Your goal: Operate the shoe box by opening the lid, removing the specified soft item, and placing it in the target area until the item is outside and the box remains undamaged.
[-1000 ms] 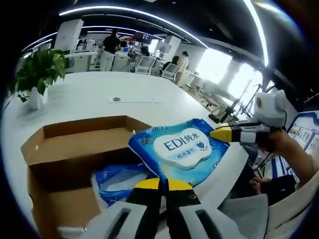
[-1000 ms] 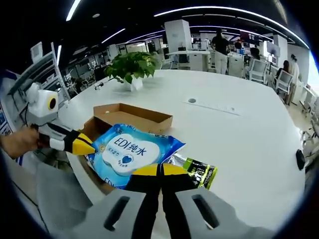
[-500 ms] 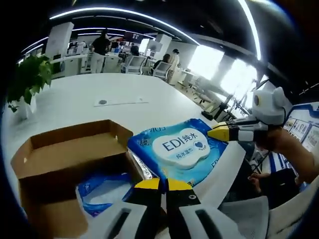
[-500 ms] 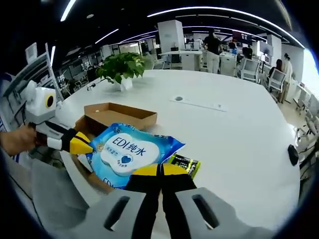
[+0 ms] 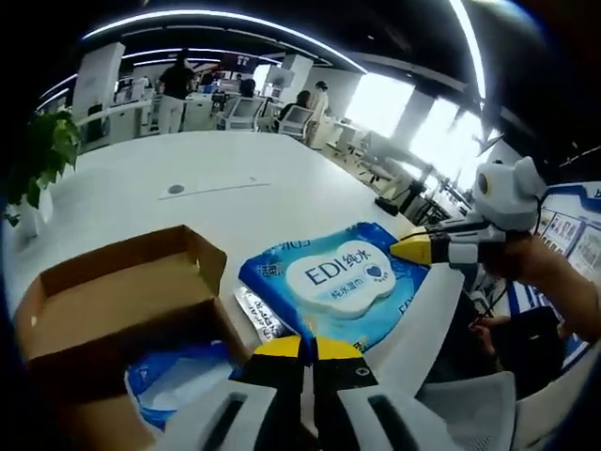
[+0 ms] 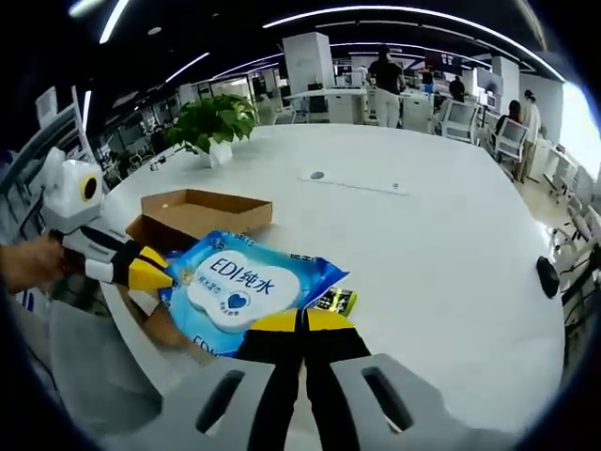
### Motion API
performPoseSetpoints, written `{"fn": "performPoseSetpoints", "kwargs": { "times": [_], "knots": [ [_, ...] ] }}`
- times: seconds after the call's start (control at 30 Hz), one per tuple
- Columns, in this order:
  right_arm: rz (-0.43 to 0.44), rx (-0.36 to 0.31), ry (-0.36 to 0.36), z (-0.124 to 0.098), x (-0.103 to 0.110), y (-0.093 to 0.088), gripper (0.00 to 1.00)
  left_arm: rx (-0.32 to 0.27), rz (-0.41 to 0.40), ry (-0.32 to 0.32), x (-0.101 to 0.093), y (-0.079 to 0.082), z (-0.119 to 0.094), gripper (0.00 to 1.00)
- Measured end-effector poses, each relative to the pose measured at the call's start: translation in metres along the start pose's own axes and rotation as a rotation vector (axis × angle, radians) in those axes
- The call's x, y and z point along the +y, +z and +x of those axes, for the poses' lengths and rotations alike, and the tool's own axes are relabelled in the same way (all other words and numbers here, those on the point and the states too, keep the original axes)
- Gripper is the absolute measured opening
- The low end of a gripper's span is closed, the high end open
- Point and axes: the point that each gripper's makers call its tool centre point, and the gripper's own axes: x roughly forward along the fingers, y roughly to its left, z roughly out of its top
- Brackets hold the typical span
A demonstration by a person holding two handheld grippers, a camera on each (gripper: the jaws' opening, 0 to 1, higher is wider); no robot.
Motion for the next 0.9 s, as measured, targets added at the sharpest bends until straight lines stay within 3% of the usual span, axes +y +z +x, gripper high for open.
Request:
{"fn": "performPoseSetpoints", "kwargs": {
  "times": [0.63, 0.9],
  "knots": [
    [0.026, 0.033, 0.028, 0.043, -0.019, -0.023, 0.00, 0.094, 0.040, 0.019, 0.018, 0.000, 0.032, 0.00],
    [0.037, 0.041, 0.036, 0.058, -0.024, -0.028, 0.00, 0.131, 0.092, 0.030, 0.022, 0.000, 0.042, 0.00]
  ]
}}
